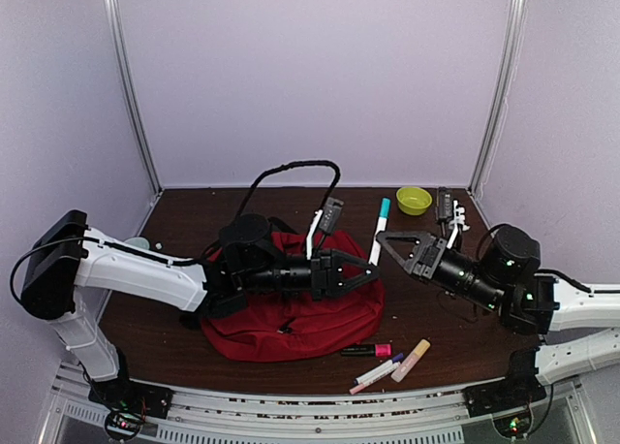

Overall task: Pack the student bag
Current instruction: Pass from the right arm to the left

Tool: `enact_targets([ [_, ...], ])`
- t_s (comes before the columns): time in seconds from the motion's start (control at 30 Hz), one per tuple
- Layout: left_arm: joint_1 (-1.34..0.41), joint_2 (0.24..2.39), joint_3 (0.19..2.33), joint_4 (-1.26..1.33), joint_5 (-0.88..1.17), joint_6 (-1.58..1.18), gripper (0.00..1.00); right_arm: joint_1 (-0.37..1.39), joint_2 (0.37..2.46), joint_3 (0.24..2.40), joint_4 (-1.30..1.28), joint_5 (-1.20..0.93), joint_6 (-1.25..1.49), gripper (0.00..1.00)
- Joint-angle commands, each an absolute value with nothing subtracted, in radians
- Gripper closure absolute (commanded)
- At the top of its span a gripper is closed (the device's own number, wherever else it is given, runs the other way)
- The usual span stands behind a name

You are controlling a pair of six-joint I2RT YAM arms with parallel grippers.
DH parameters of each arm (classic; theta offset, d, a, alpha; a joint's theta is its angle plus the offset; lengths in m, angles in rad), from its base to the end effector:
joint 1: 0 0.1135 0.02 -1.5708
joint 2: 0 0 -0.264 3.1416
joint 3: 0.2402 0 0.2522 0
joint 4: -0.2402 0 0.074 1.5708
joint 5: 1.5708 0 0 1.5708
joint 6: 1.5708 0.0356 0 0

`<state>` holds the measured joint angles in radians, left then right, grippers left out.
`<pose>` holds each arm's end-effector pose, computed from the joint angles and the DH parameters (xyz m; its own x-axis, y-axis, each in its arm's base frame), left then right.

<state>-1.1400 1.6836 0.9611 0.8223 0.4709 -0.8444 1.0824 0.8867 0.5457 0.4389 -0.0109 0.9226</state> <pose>0.1433 -0.3505 0.2694 -0.7186 -0.0317 -0.6947 0.6941 -0.0930 -0.7138 0.0997 0.1884 0.3034 -0.6803 0.4185 -0.6017 -0.5728 0.2087 0.7927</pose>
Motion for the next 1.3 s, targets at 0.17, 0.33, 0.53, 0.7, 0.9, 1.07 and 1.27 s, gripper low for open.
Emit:
enact_targets([
  [0.17,-1.143,1.603,0.989,0.652,0.4,-0.722,0.97,1.088,0.856,0.484,0.505,-0.025,0.921,1.0],
  [0.33,-1.143,1.594,0.99,0.607,0.376,-0.699,1.0,1.088,0.86,0.471,0.499,-0.033,0.916,1.0],
  [0.53,-1.143,1.593,0.996,0.567,0.342,-0.681,1.0,1.089,0.864,0.484,0.469,-0.014,0.892,0.95],
  [0.7,-1.143,1.568,0.998,0.479,0.277,-0.649,1.0,1.087,0.844,0.507,0.375,0.026,0.857,0.69],
  [0.9,-1.141,1.519,0.991,0.352,0.183,-0.599,1.0,1.084,0.805,0.555,0.191,0.079,0.796,0.43],
  [1.07,-1.133,1.48,0.981,0.253,0.108,-0.571,1.0,1.082,0.772,0.553,0.122,0.081,0.72,0.29],
  [1.27,-1.12,1.414,0.969,0.026,-0.055,-0.524,1.0,1.066,0.78,0.614,-0.014,0.101,0.596,0.28],
])
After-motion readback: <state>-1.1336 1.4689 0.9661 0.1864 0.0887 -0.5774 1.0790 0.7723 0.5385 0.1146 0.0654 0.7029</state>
